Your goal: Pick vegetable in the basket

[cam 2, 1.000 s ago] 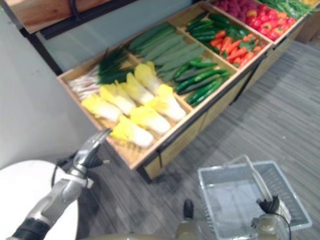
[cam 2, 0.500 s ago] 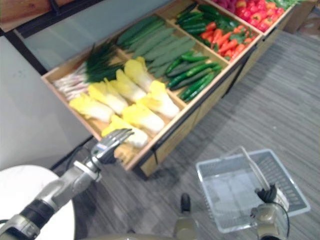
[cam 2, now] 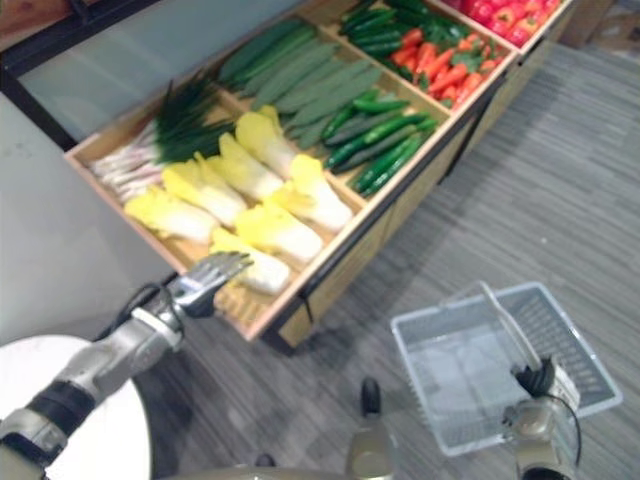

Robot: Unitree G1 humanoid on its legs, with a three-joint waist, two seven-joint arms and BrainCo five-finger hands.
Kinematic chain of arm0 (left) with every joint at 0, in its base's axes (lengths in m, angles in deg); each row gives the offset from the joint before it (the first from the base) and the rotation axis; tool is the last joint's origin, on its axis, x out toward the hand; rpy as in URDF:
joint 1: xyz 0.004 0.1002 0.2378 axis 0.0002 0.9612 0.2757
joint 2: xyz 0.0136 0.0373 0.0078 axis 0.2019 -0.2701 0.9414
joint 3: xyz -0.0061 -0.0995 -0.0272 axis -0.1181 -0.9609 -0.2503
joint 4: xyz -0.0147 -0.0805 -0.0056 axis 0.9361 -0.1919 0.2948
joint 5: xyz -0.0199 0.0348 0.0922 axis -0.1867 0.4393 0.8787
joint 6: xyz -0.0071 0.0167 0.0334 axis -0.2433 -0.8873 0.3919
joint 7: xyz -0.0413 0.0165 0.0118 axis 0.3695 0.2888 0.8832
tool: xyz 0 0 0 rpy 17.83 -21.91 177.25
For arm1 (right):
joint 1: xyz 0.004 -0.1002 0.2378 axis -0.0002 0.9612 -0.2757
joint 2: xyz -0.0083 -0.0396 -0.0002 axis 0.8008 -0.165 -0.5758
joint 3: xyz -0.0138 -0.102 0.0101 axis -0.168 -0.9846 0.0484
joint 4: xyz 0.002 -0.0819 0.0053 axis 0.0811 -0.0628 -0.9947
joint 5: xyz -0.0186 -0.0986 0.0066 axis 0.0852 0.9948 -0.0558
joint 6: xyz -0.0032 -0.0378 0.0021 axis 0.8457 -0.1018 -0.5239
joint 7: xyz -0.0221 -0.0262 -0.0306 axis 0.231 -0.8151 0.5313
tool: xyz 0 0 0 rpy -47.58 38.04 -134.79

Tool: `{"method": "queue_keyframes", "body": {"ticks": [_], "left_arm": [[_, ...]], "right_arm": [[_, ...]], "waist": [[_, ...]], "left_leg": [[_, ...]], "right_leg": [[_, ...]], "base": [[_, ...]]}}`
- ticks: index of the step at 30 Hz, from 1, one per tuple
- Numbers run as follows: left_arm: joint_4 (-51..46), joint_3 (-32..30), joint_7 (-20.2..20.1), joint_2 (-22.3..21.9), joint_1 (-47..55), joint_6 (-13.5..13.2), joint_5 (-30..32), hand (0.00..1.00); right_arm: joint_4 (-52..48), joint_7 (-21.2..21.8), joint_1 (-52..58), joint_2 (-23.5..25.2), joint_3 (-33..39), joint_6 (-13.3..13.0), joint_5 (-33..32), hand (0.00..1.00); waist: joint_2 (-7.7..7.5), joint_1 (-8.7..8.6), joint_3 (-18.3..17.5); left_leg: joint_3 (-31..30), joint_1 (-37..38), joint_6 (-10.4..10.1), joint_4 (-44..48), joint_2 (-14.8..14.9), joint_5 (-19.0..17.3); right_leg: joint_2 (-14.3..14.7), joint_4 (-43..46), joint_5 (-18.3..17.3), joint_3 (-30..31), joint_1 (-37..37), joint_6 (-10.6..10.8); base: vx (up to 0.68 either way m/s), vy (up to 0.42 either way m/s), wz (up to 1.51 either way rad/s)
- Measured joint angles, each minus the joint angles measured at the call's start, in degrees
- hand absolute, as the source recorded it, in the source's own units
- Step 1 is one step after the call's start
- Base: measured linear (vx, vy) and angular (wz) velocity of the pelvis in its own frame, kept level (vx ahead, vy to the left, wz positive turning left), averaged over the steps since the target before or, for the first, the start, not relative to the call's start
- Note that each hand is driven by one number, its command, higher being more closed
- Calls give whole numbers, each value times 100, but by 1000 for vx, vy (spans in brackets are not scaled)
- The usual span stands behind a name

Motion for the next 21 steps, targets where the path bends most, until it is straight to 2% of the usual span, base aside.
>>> {"method": "queue_keyframes", "body": {"ticks": [12, 18, 21], "left_arm": [[612, -326, 208, -25, -36, 377, 228, 0], [908, -749, 220, -328, -287, 801, 355, 0], [923, -749, 208, -409, -458, 902, 363, 0]], "right_arm": [[-1, 0, 2, -36, -83, 0, -1, 100], [-2, 0, -73, -24, -78, 18, -3, 100], [-1, 0, -110, -17, -33, 29, -5, 100]], "waist": [[-20, -5, 16], [-39, -5, 165], [-28, -16, 195]], "left_leg": [[-10, -2, 0, 2, 4, 0], [-5, -43, 0, -5, 1, 0], [-4, -82, 1, -4, 1, 1]], "right_leg": [[1, -1, 1, -12, 3, 1], [0, -2, 3, -10, -44, 5], [-1, -1, 16, -14, -76, 21]], "base": [[0, 0, 0], [0, 0, 0], [0, 0, 0]]}}
